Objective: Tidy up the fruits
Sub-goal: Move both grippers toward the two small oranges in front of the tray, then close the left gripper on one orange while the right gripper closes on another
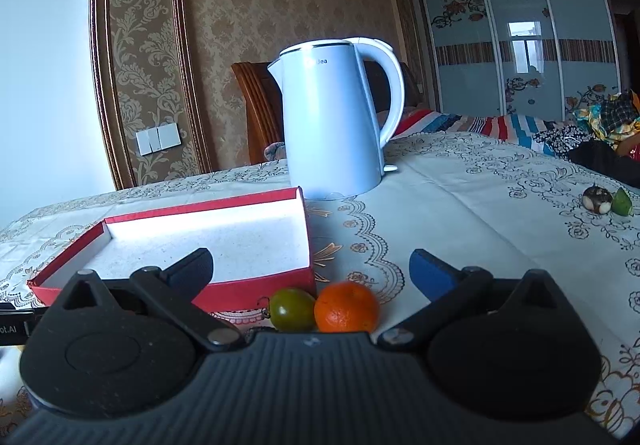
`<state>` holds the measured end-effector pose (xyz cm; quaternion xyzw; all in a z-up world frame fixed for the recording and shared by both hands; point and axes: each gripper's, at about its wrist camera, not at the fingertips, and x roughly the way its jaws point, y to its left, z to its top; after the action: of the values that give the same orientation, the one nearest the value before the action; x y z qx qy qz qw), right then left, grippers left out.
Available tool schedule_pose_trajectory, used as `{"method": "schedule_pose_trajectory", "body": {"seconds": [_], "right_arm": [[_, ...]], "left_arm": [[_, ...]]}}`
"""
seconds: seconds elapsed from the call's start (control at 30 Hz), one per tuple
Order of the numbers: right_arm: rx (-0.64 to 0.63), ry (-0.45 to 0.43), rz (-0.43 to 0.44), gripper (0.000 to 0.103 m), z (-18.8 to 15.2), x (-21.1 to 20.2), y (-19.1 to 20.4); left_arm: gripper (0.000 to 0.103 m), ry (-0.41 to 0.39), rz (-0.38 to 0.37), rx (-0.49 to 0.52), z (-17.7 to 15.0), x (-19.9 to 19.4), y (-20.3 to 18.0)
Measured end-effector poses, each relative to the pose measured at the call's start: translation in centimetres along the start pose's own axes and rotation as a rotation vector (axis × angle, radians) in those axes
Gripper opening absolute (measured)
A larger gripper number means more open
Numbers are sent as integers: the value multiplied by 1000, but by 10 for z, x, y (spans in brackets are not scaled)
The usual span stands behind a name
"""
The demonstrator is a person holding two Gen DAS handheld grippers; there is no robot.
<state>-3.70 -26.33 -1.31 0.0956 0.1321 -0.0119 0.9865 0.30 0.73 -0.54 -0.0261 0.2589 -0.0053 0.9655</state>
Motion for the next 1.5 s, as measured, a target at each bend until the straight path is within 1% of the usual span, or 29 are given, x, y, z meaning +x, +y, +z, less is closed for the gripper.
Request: {"method": "schedule_pose_trajectory", "body": {"seconds": [0.27, 0.4, 0.47, 0.53, 0.67, 0.7, 0.77, 0.83, 0.93, 0.97, 1.0, 1.07, 1.13, 1.27, 1.33, 1.4, 1.47, 1.5], "right_arm": [[31, 30, -14, 103, 0, 5, -5], [119, 12, -15, 103, 2, 0, -23], [87, 47, -24, 103, 7, 2, -31], [39, 87, -59, 103, 9, 5, -36], [-11, 159, -51, 103, 5, 11, -44], [-23, 179, -51, 97, 3, 13, -44], [-42, 214, -33, 91, -1, 18, -42], [-75, 235, -21, 90, -1, 22, -36], [-115, 257, -10, 84, -2, 30, -28], [-124, 280, 0, 79, -2, 34, -26], [-128, 303, 5, 72, -3, 38, -25], [-125, 333, 12, 69, -3, 44, -25], [-115, 329, 26, 67, -1, 46, -26], [-93, 328, 36, 66, 0, 48, -29], [-86, 325, 36, 64, 1, 47, -31], [-84, 318, 35, 52, 1, 46, -31], [-85, 319, 51, 47, 1, 46, -31], [-89, 321, 58, 42, 1, 47, -30]], "left_arm": [[103, 5, 1, -2, 0, 0, 1], [103, 3, 1, -9, 0, 0, 1], [103, 3, -2, -6, 0, 0, 1], [103, 3, -5, 1, -1, -1, 0], [103, 7, -3, -3, 0, 1, 1], [103, 11, -1, -5, 0, 1, 1], [103, 15, 0, -8, 0, 2, 2], [103, 15, -1, -8, 0, 1, 2], [103, 17, -3, -5, 0, 2, 2], [103, 19, -4, -4, 0, 2, 2], [103, 20, -4, -4, 0, 2, 1], [103, 21, -5, -4, 0, 3, 2], [103, 23, -5, -2, 0, 3, 1], [103, 32, -4, -5, 0, 4, 1], [103, 32, -5, -7, -1, 4, 1], [103, 31, -5, -6, -1, 4, 1], [103, 31, -6, -7, -1, 3, 1], [103, 31, -7, -9, -1, 3, 2]]}}
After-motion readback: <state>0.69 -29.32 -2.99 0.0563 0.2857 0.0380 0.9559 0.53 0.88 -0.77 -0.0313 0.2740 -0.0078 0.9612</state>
